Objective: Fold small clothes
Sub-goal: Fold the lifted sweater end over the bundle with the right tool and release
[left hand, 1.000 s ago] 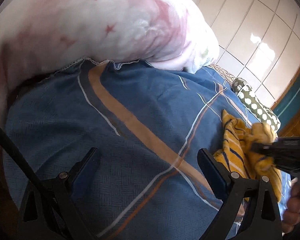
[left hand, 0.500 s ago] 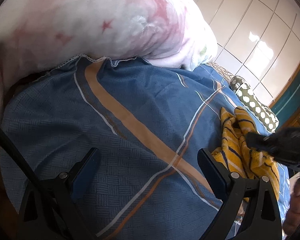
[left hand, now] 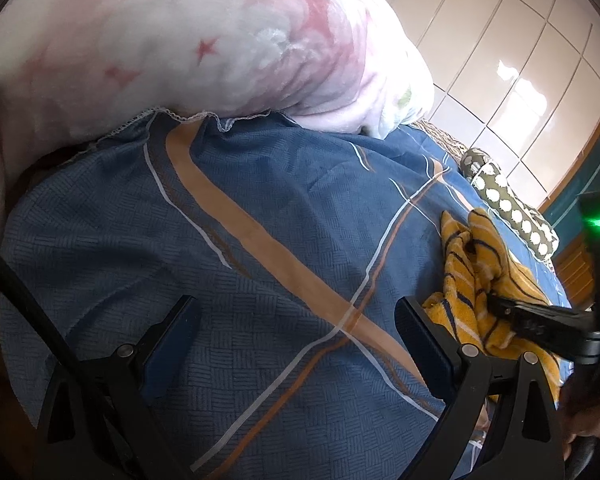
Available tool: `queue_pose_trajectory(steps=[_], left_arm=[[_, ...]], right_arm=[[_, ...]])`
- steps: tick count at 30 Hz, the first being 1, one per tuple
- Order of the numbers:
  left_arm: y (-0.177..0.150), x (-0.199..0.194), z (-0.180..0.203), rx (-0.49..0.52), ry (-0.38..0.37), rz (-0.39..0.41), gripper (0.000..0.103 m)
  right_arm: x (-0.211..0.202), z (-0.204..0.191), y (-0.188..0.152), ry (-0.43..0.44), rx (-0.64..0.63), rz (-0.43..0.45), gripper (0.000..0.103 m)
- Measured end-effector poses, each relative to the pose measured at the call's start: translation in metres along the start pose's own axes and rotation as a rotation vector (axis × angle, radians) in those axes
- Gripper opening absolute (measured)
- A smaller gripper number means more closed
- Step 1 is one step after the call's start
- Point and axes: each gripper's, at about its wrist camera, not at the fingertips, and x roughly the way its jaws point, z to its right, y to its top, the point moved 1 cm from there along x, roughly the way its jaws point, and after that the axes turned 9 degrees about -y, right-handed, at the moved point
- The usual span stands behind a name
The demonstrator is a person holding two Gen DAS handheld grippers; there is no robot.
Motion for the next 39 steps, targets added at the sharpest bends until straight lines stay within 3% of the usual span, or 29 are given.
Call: queue_pose_trajectory(steps=[8,13,18,20,23,26,29,30,33,36,39], left_arm=[[-0.001,0.000,0.001,-0.005,-0.002,0.002,0.097],[-0.002,0.000,0.003,0.004,0.004,0.003,0.097],[-0.004,0.001,0.007,0.020,0.013,0.005,0.097],[-0.005,0.000,0.008,0.027,0.014,0.007,0.097],[-0.007,-0.001,0.011,0.038,0.016,0.012,0.097],[-0.009,-0.002,0.015,0.055,0.013,0.013,0.097],[-0.010,0.000,0.020,0.071,0.004,0.009,0.097],[-0.011,0.001,0.023,0.079,0.001,0.007,0.097],[-0.015,0.003,0.031,0.115,0.007,0.005,0.097],[-0.021,0.007,0.038,0.151,0.023,-0.004,0.097],[-0.025,0.012,0.043,0.179,0.034,-0.011,0.097]], right_arm=[[-0.008,0.003,0.008,0.222,0.136,0.002,0.007],[0.015,0.007,-0.004,0.371,0.243,-0.054,0.007],[0.041,0.033,-0.014,0.581,0.419,-0.111,0.008],[0.034,0.042,-0.015,0.597,0.441,-0.090,0.010],[0.001,0.065,-0.023,0.671,0.429,0.002,0.023],[-0.027,0.107,-0.040,0.686,0.465,0.116,0.041],[-0.035,0.162,-0.065,0.576,0.540,0.201,0.063],[-0.028,0.179,-0.074,0.524,0.573,0.198,0.065],[0.010,0.209,-0.093,0.497,0.696,0.118,0.066],[0.046,0.214,-0.105,0.595,0.782,0.075,0.067],[0.083,0.200,-0.099,0.760,0.826,0.035,0.067]])
